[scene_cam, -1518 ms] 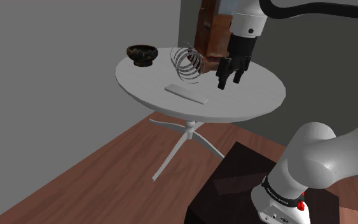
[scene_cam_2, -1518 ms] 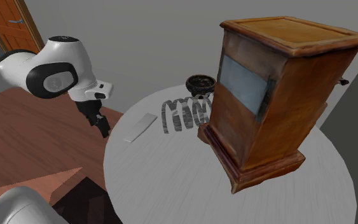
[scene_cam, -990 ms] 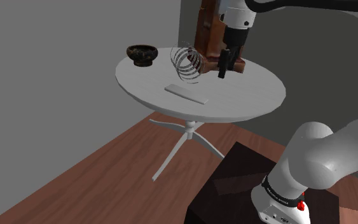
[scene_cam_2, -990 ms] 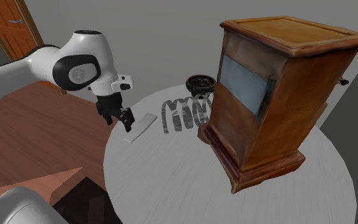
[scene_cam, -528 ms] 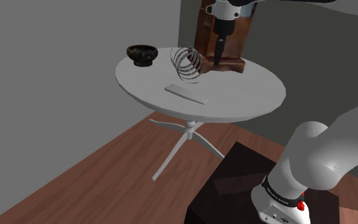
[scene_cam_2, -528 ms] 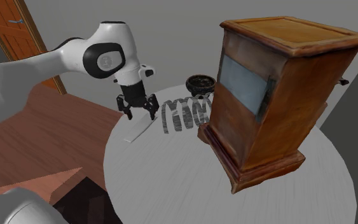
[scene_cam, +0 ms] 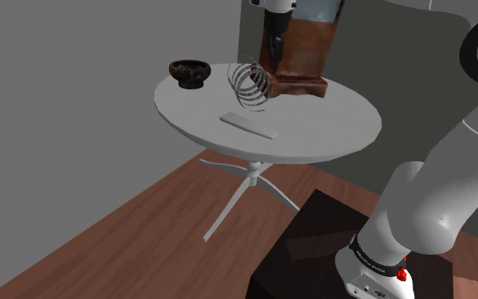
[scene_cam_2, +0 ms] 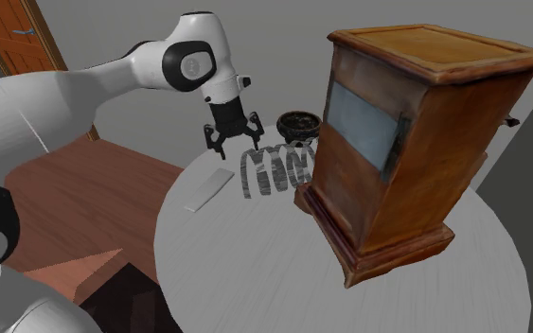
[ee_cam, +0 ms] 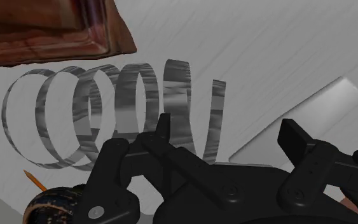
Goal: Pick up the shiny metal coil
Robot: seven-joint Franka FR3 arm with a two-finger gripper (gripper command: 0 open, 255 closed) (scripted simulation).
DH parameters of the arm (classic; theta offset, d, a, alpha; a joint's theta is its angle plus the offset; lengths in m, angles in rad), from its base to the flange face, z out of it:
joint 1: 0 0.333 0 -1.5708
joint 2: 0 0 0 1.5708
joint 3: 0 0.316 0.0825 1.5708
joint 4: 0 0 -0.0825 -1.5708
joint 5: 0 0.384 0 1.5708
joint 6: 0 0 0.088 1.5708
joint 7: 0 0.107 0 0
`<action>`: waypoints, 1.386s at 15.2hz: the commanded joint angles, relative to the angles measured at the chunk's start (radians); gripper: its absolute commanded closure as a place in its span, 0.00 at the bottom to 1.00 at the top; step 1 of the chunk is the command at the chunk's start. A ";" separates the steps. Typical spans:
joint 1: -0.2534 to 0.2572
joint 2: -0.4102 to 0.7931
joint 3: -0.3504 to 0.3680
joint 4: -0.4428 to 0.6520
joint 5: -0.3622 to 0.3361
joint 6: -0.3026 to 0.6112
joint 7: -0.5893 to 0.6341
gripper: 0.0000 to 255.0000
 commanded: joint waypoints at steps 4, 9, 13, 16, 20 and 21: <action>0.003 0.149 -0.014 0.168 0.013 0.015 -0.191 0.00; 0.004 0.127 -0.013 0.073 0.006 0.086 -0.174 0.00; 0.004 0.123 -0.013 0.048 0.004 0.107 -0.170 1.00; 0.004 0.122 -0.013 0.047 0.004 0.107 -0.170 1.00; 0.004 0.123 -0.013 0.049 0.004 0.107 -0.171 1.00; 0.004 0.123 -0.013 0.049 0.004 0.107 -0.171 1.00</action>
